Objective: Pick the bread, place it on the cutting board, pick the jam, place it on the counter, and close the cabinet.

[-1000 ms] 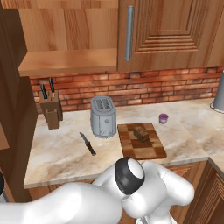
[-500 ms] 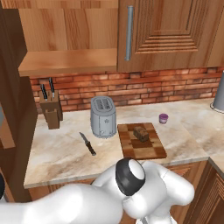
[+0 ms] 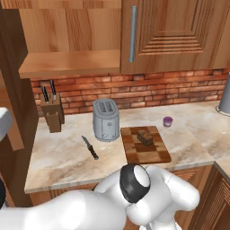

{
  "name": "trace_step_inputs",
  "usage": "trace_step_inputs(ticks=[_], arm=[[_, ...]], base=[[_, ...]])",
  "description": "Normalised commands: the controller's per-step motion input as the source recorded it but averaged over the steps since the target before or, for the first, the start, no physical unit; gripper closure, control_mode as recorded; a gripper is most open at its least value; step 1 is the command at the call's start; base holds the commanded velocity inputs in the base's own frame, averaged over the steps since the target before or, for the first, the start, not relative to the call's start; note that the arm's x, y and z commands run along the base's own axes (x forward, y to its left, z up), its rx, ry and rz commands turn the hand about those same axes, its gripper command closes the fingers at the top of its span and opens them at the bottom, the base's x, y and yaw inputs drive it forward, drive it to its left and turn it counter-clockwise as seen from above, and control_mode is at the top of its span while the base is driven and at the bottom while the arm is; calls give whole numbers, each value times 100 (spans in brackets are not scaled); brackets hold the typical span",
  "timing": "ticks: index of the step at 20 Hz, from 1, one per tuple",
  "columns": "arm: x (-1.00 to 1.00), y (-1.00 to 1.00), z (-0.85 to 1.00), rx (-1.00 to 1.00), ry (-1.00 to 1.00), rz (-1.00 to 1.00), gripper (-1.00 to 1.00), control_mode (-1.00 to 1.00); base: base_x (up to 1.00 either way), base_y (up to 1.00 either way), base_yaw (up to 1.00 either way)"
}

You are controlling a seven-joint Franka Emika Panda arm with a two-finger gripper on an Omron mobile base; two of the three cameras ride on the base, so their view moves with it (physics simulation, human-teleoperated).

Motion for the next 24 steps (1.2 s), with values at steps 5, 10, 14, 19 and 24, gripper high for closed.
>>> trace_step_inputs(ticks=[5, 10, 14, 19, 24], arm=[[2, -23, 0, 0, -1, -6, -100, -100], [0, -25, 0, 0, -4, -6, -100, -100], [0, -25, 0, 0, -6, -5, -100, -100], [0, -27, 0, 0, -8, -5, -100, -100], [6, -24, 0, 0, -7, -5, -100, -100]], base=[[0, 0, 0], [0, 0, 0], [0, 0, 0], [0, 0, 0], [0, 0, 0]])
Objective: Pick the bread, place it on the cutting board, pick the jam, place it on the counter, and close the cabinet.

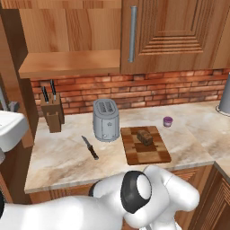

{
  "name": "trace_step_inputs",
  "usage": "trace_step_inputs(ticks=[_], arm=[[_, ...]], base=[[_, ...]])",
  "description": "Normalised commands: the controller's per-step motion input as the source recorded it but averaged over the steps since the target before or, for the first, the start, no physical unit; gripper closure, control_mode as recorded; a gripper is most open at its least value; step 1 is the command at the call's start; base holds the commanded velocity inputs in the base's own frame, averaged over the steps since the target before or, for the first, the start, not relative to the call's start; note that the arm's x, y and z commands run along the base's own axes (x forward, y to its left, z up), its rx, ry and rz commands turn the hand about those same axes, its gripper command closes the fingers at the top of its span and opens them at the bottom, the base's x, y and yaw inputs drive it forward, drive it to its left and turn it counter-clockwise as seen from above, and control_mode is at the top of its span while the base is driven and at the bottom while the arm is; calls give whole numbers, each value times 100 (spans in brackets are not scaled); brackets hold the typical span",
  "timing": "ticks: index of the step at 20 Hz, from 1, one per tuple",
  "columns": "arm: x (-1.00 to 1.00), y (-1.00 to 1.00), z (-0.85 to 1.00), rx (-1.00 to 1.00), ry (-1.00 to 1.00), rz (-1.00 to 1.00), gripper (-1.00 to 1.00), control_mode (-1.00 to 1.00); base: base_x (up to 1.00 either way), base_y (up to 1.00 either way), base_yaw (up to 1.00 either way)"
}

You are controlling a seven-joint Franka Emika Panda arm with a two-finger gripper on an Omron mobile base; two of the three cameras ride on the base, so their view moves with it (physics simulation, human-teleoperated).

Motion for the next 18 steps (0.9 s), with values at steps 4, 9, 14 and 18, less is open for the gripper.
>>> trace_step_inputs(ticks=[4, 9, 14, 18], arm=[[13, -17, 0, 0, -5, -3, -100, -100], [23, -8, -1, 0, -4, -3, -100, -100], [30, -2, -4, 0, -3, -5, -100, -100], [36, 0, -10, 0, -2, -7, -100, -100]], base=[[0, 0, 0], [0, 0, 0], [0, 0, 0], [0, 0, 0]])
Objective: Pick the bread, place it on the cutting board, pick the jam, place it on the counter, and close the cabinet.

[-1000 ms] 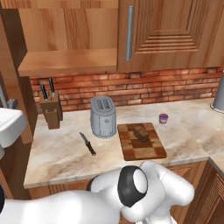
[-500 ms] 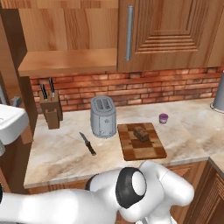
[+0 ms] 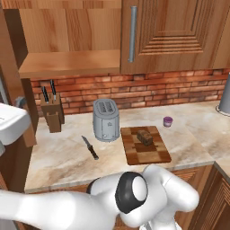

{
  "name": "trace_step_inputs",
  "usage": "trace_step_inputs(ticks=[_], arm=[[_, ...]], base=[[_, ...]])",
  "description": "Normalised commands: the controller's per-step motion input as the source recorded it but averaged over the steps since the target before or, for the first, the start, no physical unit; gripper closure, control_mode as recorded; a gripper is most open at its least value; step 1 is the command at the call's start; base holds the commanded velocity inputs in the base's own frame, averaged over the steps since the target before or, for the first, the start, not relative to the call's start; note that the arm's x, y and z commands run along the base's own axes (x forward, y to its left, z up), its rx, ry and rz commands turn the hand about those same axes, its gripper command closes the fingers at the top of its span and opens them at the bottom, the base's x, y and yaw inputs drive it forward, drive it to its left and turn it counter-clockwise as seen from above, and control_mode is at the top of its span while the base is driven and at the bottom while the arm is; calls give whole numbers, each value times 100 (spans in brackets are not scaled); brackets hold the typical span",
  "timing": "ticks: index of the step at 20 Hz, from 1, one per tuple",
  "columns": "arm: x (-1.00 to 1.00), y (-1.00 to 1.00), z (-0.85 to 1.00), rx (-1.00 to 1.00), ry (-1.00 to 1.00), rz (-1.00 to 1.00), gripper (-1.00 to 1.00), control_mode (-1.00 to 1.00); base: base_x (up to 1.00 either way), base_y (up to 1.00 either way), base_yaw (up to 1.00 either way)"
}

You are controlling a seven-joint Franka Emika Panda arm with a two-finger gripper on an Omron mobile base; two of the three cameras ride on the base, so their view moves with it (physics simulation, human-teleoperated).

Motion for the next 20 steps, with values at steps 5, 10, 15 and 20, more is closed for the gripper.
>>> trace_step_inputs(ticks=[5, 10, 15, 20], arm=[[31, 0, -4, 0, -3, -8, -100, -100], [32, -4, 0, 0, -3, -9, -100, -100], [36, -4, 0, 0, -3, -9, -100, -100], [38, -4, 0, 0, -1, -8, -100, -100]], base=[[0, 0, 0], [0, 0, 0], [0, 0, 0], [0, 0, 0]])
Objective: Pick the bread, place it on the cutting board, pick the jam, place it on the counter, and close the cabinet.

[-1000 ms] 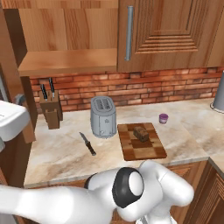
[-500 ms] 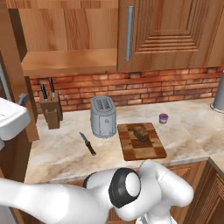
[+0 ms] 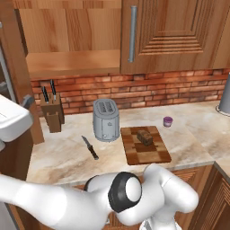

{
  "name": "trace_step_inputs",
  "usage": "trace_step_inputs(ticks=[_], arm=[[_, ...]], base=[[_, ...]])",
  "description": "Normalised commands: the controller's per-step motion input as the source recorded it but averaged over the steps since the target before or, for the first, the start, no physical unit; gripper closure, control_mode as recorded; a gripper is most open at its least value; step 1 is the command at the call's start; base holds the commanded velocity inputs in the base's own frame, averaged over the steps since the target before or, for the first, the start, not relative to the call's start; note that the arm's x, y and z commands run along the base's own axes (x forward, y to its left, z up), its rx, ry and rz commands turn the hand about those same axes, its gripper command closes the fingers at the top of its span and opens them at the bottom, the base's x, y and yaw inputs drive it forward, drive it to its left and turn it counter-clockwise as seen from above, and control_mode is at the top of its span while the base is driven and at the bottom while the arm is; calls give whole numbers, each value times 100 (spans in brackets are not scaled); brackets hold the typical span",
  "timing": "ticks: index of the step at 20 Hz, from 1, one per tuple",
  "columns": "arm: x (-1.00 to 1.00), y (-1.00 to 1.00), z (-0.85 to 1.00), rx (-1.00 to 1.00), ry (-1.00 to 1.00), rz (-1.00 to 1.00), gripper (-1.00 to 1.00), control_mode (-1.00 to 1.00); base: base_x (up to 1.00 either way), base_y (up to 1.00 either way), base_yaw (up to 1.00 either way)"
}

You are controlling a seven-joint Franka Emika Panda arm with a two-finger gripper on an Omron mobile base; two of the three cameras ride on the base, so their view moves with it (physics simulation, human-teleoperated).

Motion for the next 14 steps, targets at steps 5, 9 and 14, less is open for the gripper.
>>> trace_step_inputs(ticks=[5, 9, 14], arm=[[43, -6, 0, 0, 0, -6, -100, -100], [47, -5, 0, 0, 0, -4, -100, -100], [46, -9, 0, 0, 0, -3, -100, -100]], base=[[0, 0, 0], [0, 0, 0], [0, 0, 0]])
